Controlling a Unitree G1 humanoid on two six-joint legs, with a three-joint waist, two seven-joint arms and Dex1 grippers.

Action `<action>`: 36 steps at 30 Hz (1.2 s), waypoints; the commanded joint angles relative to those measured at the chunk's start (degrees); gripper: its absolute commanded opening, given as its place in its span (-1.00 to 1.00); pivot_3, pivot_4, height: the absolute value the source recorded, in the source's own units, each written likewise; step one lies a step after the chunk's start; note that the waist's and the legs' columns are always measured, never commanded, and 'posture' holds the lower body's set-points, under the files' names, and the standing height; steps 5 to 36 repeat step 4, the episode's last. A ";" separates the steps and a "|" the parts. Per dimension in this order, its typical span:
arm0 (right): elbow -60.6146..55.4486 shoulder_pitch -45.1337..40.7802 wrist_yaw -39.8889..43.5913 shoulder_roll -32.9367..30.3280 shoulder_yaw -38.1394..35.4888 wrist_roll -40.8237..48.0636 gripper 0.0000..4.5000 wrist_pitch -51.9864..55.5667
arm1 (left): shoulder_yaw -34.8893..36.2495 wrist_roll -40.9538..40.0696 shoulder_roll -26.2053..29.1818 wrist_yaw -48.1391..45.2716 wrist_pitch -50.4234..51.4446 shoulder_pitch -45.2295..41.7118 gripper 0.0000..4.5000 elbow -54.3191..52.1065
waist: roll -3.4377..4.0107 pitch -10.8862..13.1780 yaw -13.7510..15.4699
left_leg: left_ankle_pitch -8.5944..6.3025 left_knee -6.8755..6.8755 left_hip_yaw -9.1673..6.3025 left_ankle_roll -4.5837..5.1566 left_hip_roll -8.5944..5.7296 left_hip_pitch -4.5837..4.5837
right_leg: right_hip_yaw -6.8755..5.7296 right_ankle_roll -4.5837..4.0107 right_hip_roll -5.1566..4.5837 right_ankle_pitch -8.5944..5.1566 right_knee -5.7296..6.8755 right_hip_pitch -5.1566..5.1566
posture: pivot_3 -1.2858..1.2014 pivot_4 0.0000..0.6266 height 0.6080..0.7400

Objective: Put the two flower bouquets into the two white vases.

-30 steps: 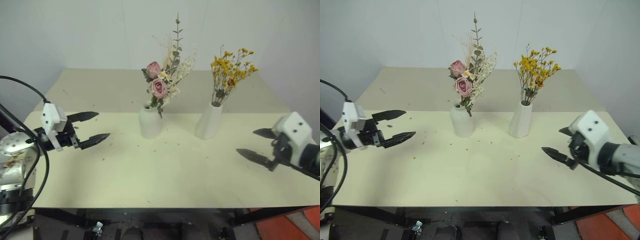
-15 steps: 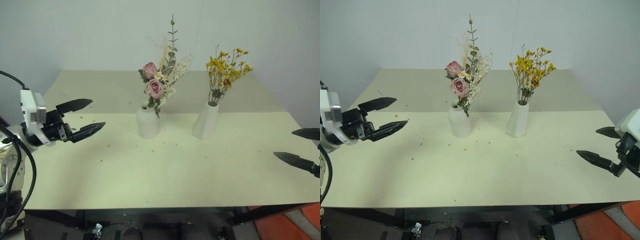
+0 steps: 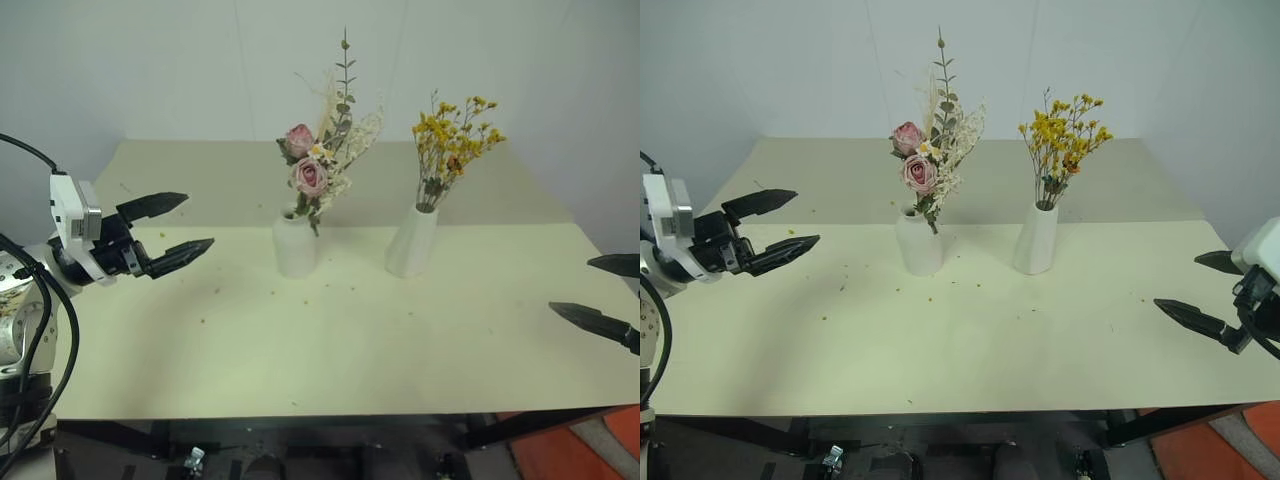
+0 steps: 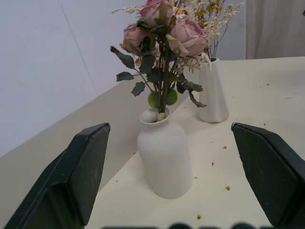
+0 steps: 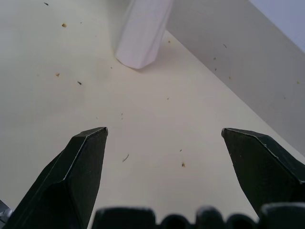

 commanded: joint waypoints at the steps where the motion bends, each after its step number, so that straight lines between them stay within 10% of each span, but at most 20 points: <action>1: -0.64 -0.64 -0.87 -0.40 -0.79 0.25 1.00 0.47 | 1.34 -0.45 0.17 0.08 -1.37 0.88 0.98 -2.35 | 0.00 0.00 0.02 | 0.00 0.00 0.00 0.00 0.00 0.00 | 0.00 0.00 -0.01 0.00 0.00 0.01 | 0.03 -0.52 1.00; 36: 0.77 -1.20 -0.41 -1.66 0.16 -0.07 1.00 0.00 | 1.66 -0.89 0.16 0.14 -1.51 1.73 0.98 -3.68 | 0.00 0.00 0.00 | 0.00 0.00 0.00 0.00 0.00 0.00 | 0.00 0.00 0.00 0.00 0.00 0.00 | 0.03 -0.52 1.00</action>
